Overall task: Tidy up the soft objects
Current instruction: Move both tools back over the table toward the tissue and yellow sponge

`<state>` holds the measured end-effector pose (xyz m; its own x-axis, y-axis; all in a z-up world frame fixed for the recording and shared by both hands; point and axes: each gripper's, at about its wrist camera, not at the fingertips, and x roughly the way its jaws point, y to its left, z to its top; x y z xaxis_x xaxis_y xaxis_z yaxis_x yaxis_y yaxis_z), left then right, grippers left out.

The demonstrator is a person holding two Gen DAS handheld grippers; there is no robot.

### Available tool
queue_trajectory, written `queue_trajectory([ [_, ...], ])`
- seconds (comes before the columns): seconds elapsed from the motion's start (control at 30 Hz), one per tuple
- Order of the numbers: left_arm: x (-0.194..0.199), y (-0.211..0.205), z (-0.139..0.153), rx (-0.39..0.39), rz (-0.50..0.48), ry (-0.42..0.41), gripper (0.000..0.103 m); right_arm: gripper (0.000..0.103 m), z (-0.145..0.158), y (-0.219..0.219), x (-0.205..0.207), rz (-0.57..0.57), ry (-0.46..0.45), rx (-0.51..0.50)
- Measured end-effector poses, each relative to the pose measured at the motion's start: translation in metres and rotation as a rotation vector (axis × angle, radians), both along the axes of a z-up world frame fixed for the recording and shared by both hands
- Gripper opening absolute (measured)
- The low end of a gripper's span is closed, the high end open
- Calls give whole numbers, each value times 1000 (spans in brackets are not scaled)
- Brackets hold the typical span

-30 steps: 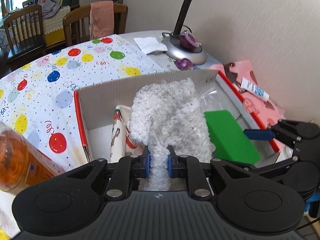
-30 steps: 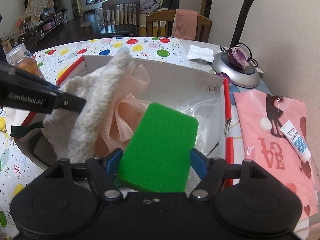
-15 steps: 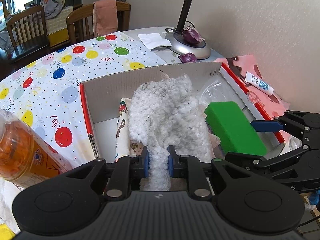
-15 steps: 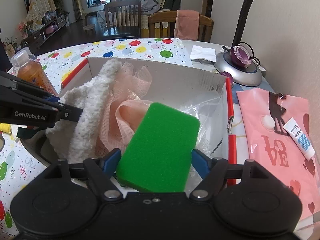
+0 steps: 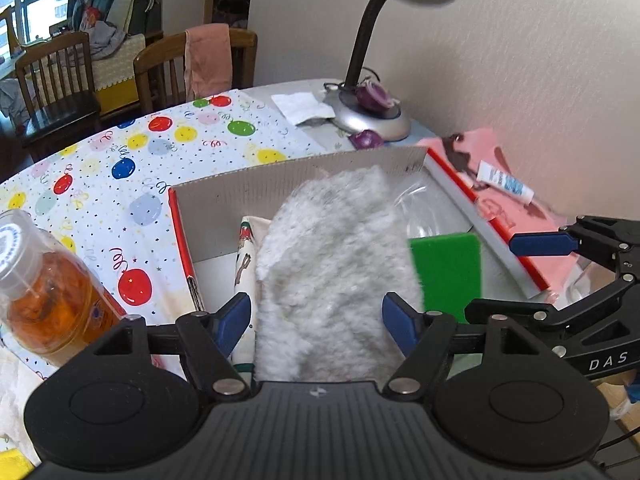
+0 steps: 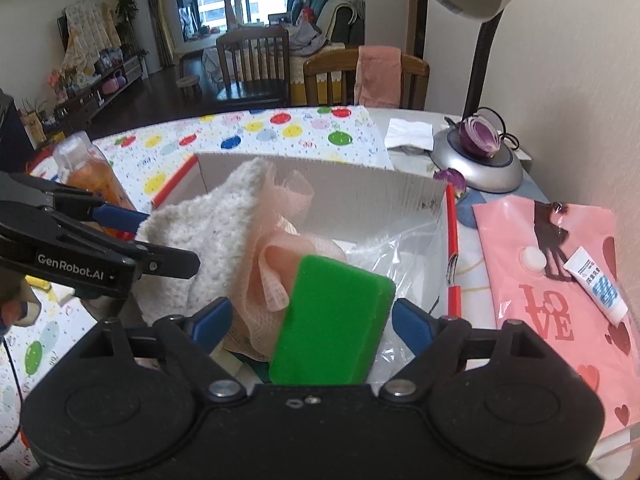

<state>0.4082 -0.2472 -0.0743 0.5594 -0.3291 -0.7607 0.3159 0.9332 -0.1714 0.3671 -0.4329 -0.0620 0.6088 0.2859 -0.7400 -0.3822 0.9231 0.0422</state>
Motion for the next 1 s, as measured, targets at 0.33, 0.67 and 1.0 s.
queue_trajectory([
  [0.33,-32,23,35,-60,23,-81,72,91,35,-5,-25,-18,-58,97],
  [0.67,-71,68,68,-86,65,-172,72,97,70,27,-56,7,-129,169],
  [1.0,-115,125,84,-82,112,-244,81,103,86,93,-81,82,-172,224],
])
